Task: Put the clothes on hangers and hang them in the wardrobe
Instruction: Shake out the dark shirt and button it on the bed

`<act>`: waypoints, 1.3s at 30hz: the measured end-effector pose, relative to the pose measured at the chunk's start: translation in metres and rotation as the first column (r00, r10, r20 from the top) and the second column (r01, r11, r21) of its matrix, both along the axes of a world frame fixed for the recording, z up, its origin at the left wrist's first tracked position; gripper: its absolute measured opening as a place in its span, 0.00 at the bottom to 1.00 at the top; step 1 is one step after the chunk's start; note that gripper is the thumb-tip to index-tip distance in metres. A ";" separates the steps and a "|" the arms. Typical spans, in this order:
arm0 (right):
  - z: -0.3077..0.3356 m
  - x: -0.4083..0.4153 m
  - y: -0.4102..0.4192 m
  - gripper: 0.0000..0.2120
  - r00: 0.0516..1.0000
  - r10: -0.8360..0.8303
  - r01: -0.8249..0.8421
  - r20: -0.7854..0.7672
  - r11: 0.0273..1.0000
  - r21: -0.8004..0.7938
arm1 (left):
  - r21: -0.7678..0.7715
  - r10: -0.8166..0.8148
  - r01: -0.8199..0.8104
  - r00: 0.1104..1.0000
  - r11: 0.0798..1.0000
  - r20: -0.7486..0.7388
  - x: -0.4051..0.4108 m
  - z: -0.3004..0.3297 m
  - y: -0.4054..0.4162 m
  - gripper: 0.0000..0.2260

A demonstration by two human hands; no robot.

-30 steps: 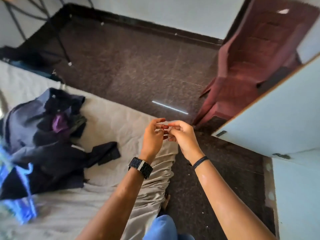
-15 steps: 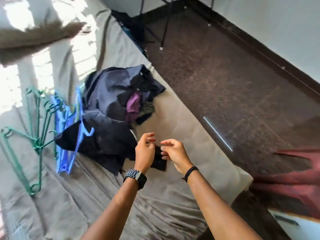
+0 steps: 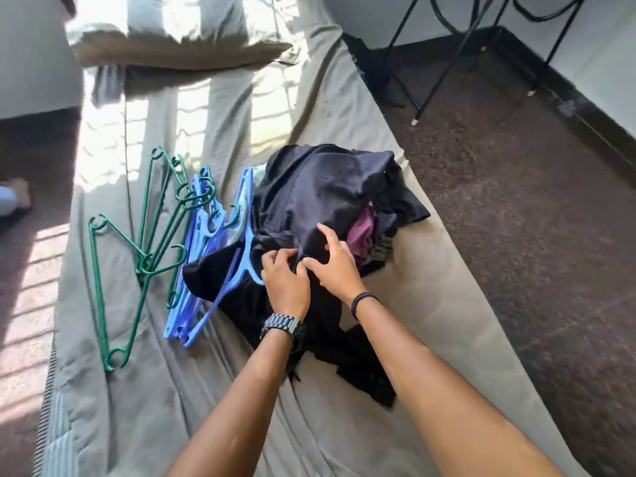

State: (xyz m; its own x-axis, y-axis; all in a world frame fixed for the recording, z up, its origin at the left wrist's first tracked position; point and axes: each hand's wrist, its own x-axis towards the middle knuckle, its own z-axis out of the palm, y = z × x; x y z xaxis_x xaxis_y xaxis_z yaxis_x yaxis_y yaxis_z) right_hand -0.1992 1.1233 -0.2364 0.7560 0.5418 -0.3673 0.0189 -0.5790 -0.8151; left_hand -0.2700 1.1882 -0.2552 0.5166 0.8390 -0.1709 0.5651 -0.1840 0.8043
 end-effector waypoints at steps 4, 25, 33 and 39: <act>-0.005 0.008 0.018 0.36 0.995 0.096 -0.093 0.005 0.972 -0.216 | -0.049 -0.094 0.097 0.994 0.994 0.060 -0.013 -0.005 0.014 0.13; 0.145 -0.021 -0.117 0.06 0.927 0.095 0.079 -0.363 0.897 0.436 | -0.244 0.042 -0.066 0.994 0.968 -0.105 -0.057 0.029 0.047 0.19; 0.209 -0.021 -0.152 0.18 0.928 -0.069 0.309 -0.365 0.690 0.655 | -0.324 -0.492 0.392 0.803 0.861 -0.336 -0.062 0.038 0.036 0.35; 0.251 -0.017 -0.163 0.10 0.944 -0.120 0.320 -0.307 0.556 0.767 | -0.121 -0.404 0.397 0.778 0.910 -0.482 -0.058 0.051 0.018 0.26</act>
State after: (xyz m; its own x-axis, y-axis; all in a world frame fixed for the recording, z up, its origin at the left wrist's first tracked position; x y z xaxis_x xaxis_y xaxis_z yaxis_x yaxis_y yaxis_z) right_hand -0.2167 0.9601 0.0147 0.8584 0.5124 -0.0233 -0.2316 0.3467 -0.9090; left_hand -0.3283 1.2064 -0.2046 0.6514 0.5714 -0.4992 0.7585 -0.4734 0.4478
